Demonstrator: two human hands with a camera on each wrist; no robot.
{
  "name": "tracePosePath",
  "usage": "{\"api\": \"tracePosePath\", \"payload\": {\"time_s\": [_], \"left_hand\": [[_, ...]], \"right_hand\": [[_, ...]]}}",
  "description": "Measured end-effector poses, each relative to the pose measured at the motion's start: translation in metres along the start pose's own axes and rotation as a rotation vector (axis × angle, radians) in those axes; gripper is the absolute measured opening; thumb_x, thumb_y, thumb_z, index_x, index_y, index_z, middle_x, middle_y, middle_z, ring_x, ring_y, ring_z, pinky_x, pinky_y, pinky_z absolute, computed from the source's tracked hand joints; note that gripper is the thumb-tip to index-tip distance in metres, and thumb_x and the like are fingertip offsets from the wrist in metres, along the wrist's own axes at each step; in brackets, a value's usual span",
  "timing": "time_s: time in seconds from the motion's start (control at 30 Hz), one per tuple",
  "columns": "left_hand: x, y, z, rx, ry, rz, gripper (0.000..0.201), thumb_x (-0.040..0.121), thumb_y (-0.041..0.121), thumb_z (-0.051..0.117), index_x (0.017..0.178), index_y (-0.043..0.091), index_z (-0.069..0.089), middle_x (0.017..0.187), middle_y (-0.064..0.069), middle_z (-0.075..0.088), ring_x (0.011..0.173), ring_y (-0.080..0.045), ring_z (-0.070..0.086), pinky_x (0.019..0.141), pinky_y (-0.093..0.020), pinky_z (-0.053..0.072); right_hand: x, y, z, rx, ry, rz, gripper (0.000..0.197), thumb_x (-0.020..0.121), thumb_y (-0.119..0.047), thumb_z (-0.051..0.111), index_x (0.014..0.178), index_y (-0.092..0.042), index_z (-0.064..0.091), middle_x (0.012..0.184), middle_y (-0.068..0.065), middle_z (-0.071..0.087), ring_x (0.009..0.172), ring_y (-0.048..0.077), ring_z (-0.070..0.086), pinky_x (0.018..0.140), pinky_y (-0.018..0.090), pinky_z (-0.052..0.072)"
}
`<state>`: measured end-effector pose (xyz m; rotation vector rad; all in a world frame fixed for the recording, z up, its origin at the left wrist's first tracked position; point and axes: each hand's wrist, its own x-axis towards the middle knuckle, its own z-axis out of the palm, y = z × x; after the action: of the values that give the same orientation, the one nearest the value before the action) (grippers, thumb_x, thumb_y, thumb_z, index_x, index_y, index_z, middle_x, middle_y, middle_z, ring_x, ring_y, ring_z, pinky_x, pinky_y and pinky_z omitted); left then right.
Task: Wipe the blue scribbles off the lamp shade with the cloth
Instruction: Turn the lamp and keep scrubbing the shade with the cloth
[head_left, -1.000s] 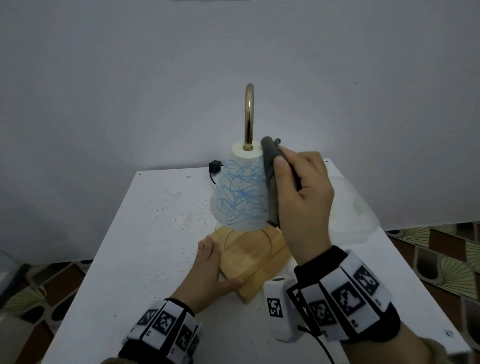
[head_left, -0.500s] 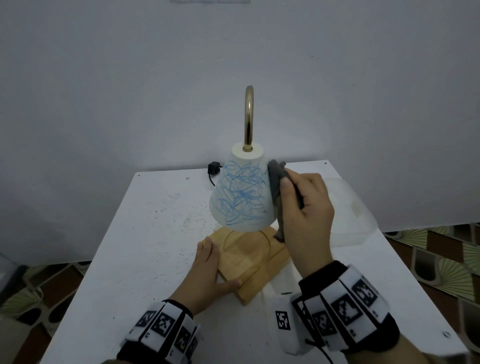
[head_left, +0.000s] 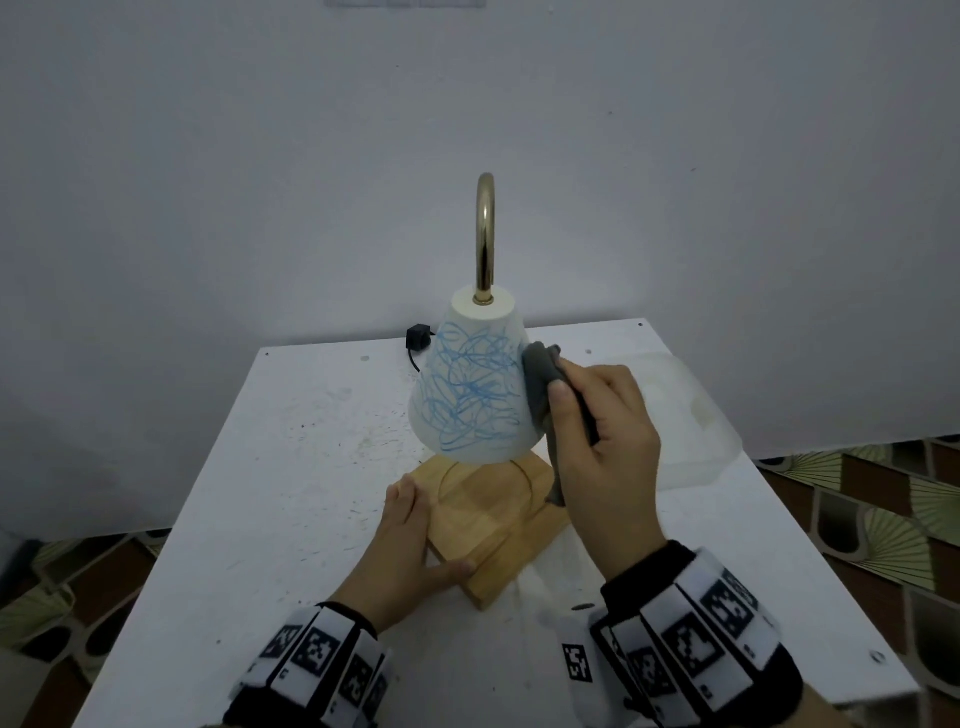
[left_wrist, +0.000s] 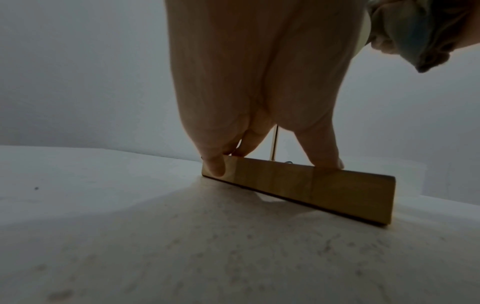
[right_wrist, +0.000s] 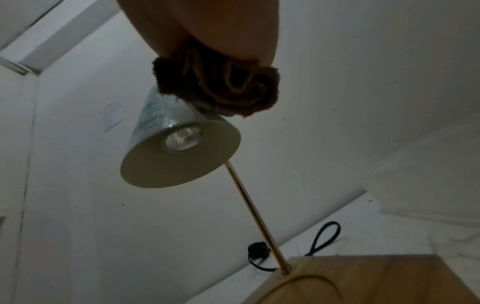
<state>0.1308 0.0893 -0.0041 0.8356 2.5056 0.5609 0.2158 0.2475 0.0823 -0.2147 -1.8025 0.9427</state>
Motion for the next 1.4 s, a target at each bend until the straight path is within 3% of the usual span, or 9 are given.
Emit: {"api": "tracePosePath", "payload": {"time_s": [0.1,0.17,0.43,0.7,0.9,1.03,1.13,1.3,1.4], "left_hand": [[0.0,0.001,0.0,0.011,-0.015,-0.012,0.114,0.075,0.067,0.052,0.148,0.008,-0.011,0.156,-0.007,-0.02,0.143,-0.023,-0.019,0.116,-0.03,0.0],[0.001,0.001,0.001,0.016,-0.016,-0.019,0.11,0.079,0.061,0.055,0.148,0.008,-0.012,0.156,-0.008,-0.021,0.143,-0.023,-0.019,0.116,-0.031,0.0],[0.001,0.002,0.001,0.015,-0.017,-0.026,0.105,0.084,0.055,0.056,0.147,0.006,-0.012,0.155,-0.008,-0.021,0.143,-0.023,-0.019,0.116,-0.03,-0.002],[0.002,-0.001,0.002,0.007,-0.02,-0.02,0.106,0.083,0.056,0.057,0.148,0.008,-0.011,0.156,-0.008,-0.021,0.143,-0.023,-0.019,0.116,-0.032,0.0],[0.002,0.0,0.001,0.007,-0.025,-0.026,0.105,0.084,0.054,0.057,0.148,0.006,-0.011,0.155,-0.01,-0.021,0.143,-0.024,-0.019,0.117,-0.032,-0.001],[0.002,0.0,0.001,0.01,-0.021,-0.022,0.104,0.084,0.054,0.057,0.148,0.006,-0.01,0.156,-0.009,-0.02,0.144,-0.024,-0.018,0.117,-0.032,0.0],[0.002,-0.002,0.002,0.004,-0.018,-0.017,0.105,0.083,0.054,0.058,0.149,0.008,-0.009,0.156,-0.008,-0.019,0.144,-0.024,-0.017,0.117,-0.033,0.001],[0.004,0.002,0.004,-0.01,-0.008,-0.025,0.105,0.083,0.054,0.058,0.148,0.007,-0.008,0.156,-0.009,-0.02,0.143,-0.025,-0.019,0.117,-0.034,0.001],[0.004,0.002,0.004,-0.003,-0.005,-0.03,0.104,0.083,0.054,0.058,0.149,0.007,-0.007,0.156,-0.01,-0.02,0.143,-0.026,-0.018,0.117,-0.034,0.001]], "right_hand": [[0.01,0.002,0.001,0.015,-0.014,0.086,0.023,0.09,-0.009,0.051,0.107,-0.002,0.066,0.088,-0.001,0.053,0.084,-0.009,0.05,0.074,0.003,0.037],[0.017,-0.007,0.003,0.051,-0.008,0.096,0.023,0.091,-0.009,0.052,0.108,-0.003,0.066,0.089,-0.001,0.053,0.084,-0.009,0.051,0.074,0.003,0.037],[-0.004,-0.024,0.003,0.064,0.002,-0.08,0.024,0.091,-0.005,0.056,0.114,-0.001,0.063,0.095,-0.002,0.052,0.091,-0.005,0.05,0.082,0.008,0.04],[0.008,-0.003,0.003,0.036,0.021,0.123,0.022,0.091,-0.009,0.052,0.108,-0.003,0.066,0.089,-0.007,0.052,0.085,-0.012,0.05,0.075,0.002,0.037],[0.013,-0.032,0.006,0.094,0.017,-0.007,0.024,0.092,-0.007,0.053,0.113,-0.003,0.064,0.092,-0.002,0.052,0.086,-0.007,0.049,0.078,0.005,0.038],[-0.008,-0.022,0.003,0.019,0.016,-0.084,0.024,0.09,-0.003,0.056,0.113,0.002,0.063,0.095,-0.001,0.052,0.089,0.002,0.051,0.083,0.007,0.039],[-0.008,-0.01,0.002,-0.004,0.017,-0.033,0.025,0.091,-0.007,0.052,0.111,0.003,0.063,0.093,0.0,0.052,0.085,0.004,0.051,0.079,0.006,0.039],[0.015,-0.014,0.006,0.052,0.006,0.092,0.023,0.093,-0.009,0.051,0.11,-0.004,0.065,0.091,0.0,0.053,0.083,-0.005,0.05,0.074,0.005,0.039],[0.025,-0.029,0.01,0.096,0.033,0.035,0.022,0.092,-0.006,0.052,0.11,-0.003,0.065,0.092,0.002,0.053,0.083,-0.003,0.05,0.076,0.006,0.04]]}}
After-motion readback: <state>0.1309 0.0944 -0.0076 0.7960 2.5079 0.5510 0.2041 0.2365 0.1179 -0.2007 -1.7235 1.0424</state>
